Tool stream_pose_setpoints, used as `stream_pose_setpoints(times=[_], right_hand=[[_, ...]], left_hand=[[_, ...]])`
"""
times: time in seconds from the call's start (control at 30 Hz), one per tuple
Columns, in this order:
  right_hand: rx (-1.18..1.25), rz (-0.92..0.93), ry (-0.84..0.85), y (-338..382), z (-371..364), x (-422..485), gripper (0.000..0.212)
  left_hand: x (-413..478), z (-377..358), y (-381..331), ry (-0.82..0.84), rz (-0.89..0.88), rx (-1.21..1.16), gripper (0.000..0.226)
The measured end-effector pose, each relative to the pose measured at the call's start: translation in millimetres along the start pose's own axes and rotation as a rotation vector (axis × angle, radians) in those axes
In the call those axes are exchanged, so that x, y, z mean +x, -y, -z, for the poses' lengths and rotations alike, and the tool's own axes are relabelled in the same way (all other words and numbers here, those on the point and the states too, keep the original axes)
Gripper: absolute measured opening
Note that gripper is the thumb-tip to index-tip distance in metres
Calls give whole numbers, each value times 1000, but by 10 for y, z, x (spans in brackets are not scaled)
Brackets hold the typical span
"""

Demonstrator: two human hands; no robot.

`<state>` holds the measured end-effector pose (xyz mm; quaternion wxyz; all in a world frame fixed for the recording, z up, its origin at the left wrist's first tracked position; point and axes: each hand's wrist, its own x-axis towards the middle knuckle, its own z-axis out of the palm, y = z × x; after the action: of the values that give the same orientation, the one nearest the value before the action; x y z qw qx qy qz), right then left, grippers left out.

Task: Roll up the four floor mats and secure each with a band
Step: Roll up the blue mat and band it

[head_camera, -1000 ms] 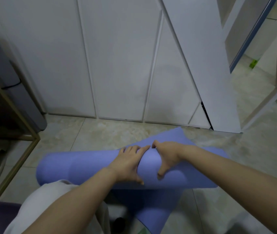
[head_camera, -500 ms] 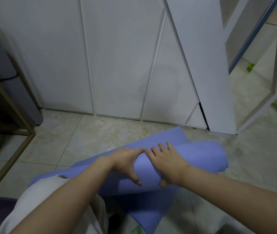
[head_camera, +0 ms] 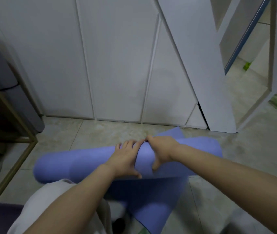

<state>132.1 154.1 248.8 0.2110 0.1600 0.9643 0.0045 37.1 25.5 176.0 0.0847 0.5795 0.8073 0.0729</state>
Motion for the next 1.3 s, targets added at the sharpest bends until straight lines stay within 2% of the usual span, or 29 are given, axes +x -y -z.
stream_pose_setpoints(times=[0.13, 0.37, 0.43, 0.57, 0.67, 0.83, 0.93, 1.1, 1.3], right_hand=[[146, -69, -8, -110, 186, 14, 83], [104, 2, 61, -211, 250, 15, 83], [12, 28, -10, -175, 210, -46, 81], [-394, 47, -226, -29, -55, -189, 89], [-500, 41, -252, -2, -155, -227, 95], [-416, 84, -229, -27, -77, -201, 77], [-349, 78, -198, -30, 50, -156, 72], [-225, 25, -73, 1, 285, -25, 78], [-17, -71, 100, -101, 476, -2, 93]], left_hand=[[41, 95, -59, -139, 24, 155, 117], [104, 97, -92, -224, -3, 151, 94], [129, 113, -59, -225, 5, 146, 90], [148, 157, 12, -133, 22, 85, 90], [145, 154, 30, -38, 16, 12, 95], [129, 157, 81, 36, 8, -100, 98], [87, 170, 93, 17, 17, -175, 100], [4, 149, -15, -6, 72, -11, 122], [58, 172, -39, -149, 29, 28, 112]])
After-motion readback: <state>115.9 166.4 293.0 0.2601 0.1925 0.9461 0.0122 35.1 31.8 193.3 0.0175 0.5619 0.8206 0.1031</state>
